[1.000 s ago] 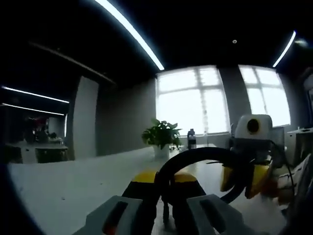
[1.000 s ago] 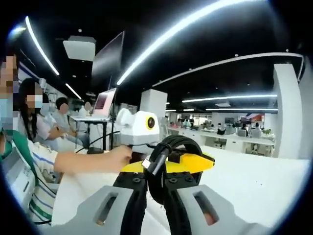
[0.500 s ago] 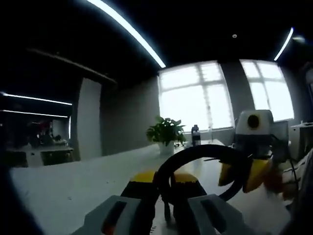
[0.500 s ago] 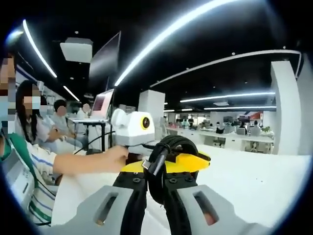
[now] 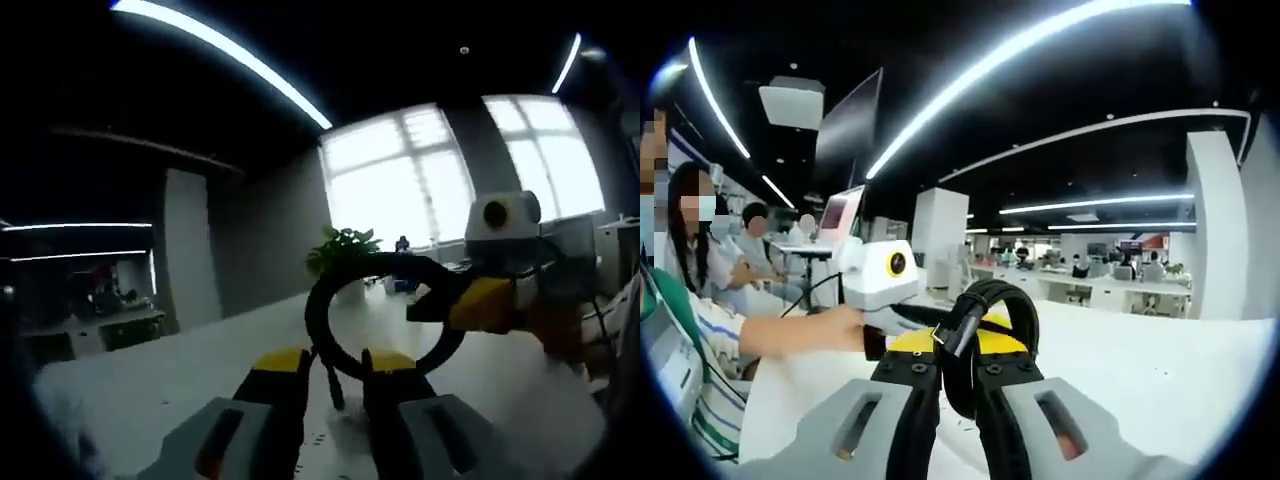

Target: Straighten the power strip on the desk, plug the charger into it

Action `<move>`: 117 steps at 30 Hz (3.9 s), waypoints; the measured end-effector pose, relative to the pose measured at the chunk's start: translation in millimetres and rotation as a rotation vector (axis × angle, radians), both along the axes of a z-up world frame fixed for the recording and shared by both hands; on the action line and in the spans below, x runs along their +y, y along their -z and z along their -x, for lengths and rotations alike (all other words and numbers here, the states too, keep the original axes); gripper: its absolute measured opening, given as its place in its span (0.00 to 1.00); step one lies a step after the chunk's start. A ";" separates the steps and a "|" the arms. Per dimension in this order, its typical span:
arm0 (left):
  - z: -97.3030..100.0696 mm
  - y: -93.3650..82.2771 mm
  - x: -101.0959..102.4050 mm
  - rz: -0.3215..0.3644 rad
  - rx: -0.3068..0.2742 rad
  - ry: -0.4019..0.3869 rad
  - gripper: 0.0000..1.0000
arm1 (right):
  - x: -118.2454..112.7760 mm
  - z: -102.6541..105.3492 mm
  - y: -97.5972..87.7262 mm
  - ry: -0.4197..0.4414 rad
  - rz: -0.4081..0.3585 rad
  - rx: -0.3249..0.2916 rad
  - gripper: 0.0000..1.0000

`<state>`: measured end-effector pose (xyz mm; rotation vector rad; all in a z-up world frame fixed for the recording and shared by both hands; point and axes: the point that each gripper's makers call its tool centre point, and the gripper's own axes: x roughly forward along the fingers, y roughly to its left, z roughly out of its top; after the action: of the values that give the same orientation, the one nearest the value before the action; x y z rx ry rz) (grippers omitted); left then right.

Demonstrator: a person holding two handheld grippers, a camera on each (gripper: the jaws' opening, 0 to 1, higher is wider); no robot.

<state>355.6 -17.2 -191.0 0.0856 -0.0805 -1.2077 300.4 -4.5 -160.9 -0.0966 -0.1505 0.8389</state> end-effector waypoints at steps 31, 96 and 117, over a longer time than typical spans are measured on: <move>9.1 32.2 -5.9 -0.149 0.032 0.019 0.34 | -6.9 -2.6 -1.3 0.008 -0.011 0.006 0.11; 10.3 70.9 -24.5 -0.410 -0.089 0.025 0.24 | 8.1 7.9 5.5 -0.080 -0.037 0.068 0.11; 7.3 72.7 -19.2 -0.360 -0.044 0.049 0.24 | 11.1 10.4 7.3 -0.122 -0.055 0.095 0.11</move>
<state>348.3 -36.4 -263.6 0.4272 0.0983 -1.2591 290.0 6.6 -168.3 0.0041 -0.0911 0.9583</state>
